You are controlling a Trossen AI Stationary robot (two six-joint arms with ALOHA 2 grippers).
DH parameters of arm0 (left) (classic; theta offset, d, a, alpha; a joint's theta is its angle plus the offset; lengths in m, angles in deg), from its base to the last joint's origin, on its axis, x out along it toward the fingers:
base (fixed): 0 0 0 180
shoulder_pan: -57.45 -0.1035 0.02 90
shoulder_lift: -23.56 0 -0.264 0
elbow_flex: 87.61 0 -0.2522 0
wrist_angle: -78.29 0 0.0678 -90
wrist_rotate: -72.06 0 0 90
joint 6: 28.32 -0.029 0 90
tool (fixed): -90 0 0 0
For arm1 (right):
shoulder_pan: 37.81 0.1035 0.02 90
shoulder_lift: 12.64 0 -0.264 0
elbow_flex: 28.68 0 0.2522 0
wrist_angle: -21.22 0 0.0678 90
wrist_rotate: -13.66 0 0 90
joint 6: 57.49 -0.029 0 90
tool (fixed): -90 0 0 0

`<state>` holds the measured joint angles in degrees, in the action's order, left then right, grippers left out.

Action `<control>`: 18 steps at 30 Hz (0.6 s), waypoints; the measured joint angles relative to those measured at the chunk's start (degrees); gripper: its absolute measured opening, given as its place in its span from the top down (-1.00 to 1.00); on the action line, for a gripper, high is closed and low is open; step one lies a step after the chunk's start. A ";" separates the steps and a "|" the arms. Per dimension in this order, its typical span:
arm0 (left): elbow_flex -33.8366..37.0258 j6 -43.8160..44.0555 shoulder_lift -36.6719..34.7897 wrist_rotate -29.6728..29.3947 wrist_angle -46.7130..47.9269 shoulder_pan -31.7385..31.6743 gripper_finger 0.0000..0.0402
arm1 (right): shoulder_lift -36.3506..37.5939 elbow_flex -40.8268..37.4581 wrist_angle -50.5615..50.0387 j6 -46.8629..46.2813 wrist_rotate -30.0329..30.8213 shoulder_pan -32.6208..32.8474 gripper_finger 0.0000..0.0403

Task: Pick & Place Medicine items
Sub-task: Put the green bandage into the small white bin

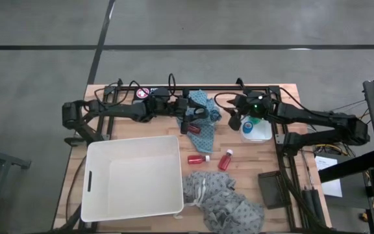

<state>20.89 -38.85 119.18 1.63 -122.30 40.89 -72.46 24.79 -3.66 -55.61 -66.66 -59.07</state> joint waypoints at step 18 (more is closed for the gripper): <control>0.00 0.01 -0.07 0.00 1.70 -0.03 0.17 | -4.65 0.00 3.33 -1.74 -16.19 0.68 0.07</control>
<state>20.89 -38.85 119.11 1.63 -120.60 40.86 -77.12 24.79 -0.33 -57.35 -82.85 -58.39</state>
